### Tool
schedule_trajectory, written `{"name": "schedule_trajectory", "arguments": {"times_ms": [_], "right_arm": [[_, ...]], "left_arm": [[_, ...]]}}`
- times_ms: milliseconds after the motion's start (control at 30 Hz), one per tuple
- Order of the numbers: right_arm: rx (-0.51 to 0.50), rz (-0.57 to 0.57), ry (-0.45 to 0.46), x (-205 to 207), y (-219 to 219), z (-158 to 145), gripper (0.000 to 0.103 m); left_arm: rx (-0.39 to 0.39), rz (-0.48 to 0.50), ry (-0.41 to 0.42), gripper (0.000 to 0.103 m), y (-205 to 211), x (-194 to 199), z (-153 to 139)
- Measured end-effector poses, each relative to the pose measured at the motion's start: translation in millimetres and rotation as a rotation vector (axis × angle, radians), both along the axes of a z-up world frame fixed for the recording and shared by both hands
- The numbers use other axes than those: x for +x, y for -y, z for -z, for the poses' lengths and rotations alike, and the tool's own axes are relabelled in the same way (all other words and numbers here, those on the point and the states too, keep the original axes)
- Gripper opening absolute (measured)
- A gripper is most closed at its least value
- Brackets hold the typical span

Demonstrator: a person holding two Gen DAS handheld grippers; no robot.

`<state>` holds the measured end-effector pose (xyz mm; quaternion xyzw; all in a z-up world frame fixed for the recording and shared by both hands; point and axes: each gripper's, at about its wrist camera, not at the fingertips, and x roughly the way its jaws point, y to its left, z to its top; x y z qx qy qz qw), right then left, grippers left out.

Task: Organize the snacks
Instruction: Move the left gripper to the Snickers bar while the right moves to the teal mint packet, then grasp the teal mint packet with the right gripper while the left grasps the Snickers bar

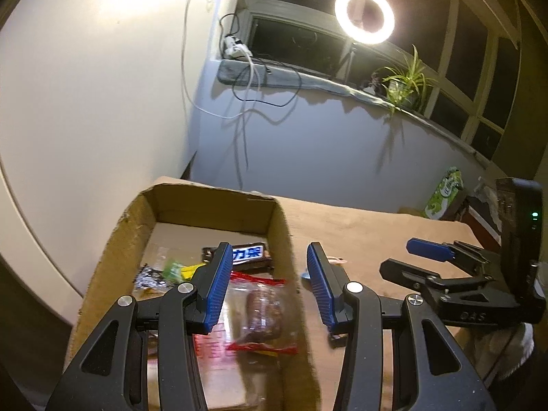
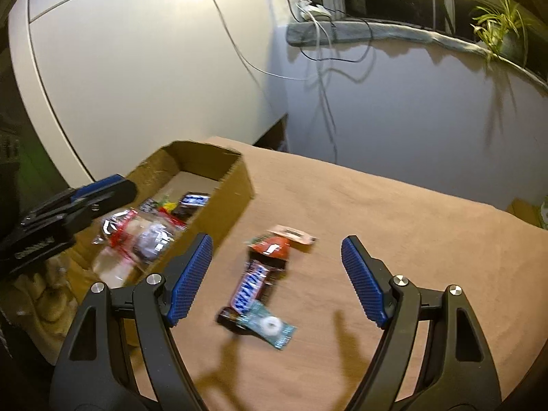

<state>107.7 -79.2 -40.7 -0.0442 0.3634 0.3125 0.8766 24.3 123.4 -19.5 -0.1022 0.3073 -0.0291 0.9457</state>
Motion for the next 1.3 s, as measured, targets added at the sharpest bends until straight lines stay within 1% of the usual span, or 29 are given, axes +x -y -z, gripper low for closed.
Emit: {"name": "schedule_trajectory", "arguments": {"times_ms": [200, 300, 467, 533, 633, 667, 700, 733, 767, 833, 967, 1100, 1167, 1233, 1300], "right_arm": [[-0.017, 0.003, -0.018, 4.9, 17.8, 7.9, 0.08], [-0.03, -0.024, -0.023, 1.9, 20.6, 12.7, 0.08], [-0.08, -0.102, -0.018, -5.6, 15.4, 22.5, 0.079], [-0.099, -0.131, -0.025, -7.0, 12.7, 28.4, 0.073], [-0.123, -0.174, -0.046, -8.9, 8.8, 39.4, 0.071], [-0.134, -0.191, -0.055, -9.3, 6.6, 44.6, 0.07], [-0.141, -0.206, -0.064, -9.7, 4.9, 48.2, 0.064], [-0.147, -0.223, -0.075, -9.9, 2.9, 51.6, 0.056], [-0.151, -0.234, -0.084, -10.5, 1.2, 54.2, 0.054], [-0.163, -0.252, -0.086, -12.6, -2.3, 57.7, 0.053], [-0.168, -0.268, -0.09, -14.5, -6.1, 61.6, 0.053], [-0.156, -0.278, -0.109, -12.8, -6.4, 65.3, 0.052], [-0.136, -0.284, -0.123, -11.0, -4.9, 65.5, 0.047], [-0.112, -0.294, -0.139, -10.0, -3.7, 65.6, 0.037], [-0.094, -0.3, -0.151, -9.8, -1.5, 66.0, 0.032]], "left_arm": [[0.005, 0.027, -0.002, 0.044, 14.8, 2.5, -0.8], [0.008, 0.039, -0.006, 0.044, 23.1, 3.6, 0.0], [0.012, 0.067, -0.017, 0.043, 38.4, 5.6, 2.6], [0.016, 0.079, -0.022, 0.042, 44.4, 4.2, 4.3], [0.029, 0.091, -0.026, 0.035, 53.4, 0.1, 5.8], [0.031, 0.095, -0.028, 0.031, 55.5, -0.9, 6.6], [0.032, 0.1, -0.035, 0.029, 58.2, -1.2, 8.3], [0.032, 0.102, -0.039, 0.025, 60.6, -1.3, 8.9], [0.034, 0.107, -0.045, 0.022, 63.9, -0.6, 10.5], [0.04, 0.119, -0.057, 0.02, 70.8, 0.9, 13.5], [0.065, 0.16, -0.083, 0.019, 89.5, 5.3, 21.6], [0.079, 0.176, -0.116, 0.019, 99.8, 10.2, 30.6], [0.084, 0.178, -0.122, 0.019, 102.0, 10.0, 32.7], [0.086, 0.174, -0.131, 0.019, 102.0, 11.4, 35.7], [0.083, 0.17, -0.146, 0.019, 102.0, 14.1, 39.0]]}}
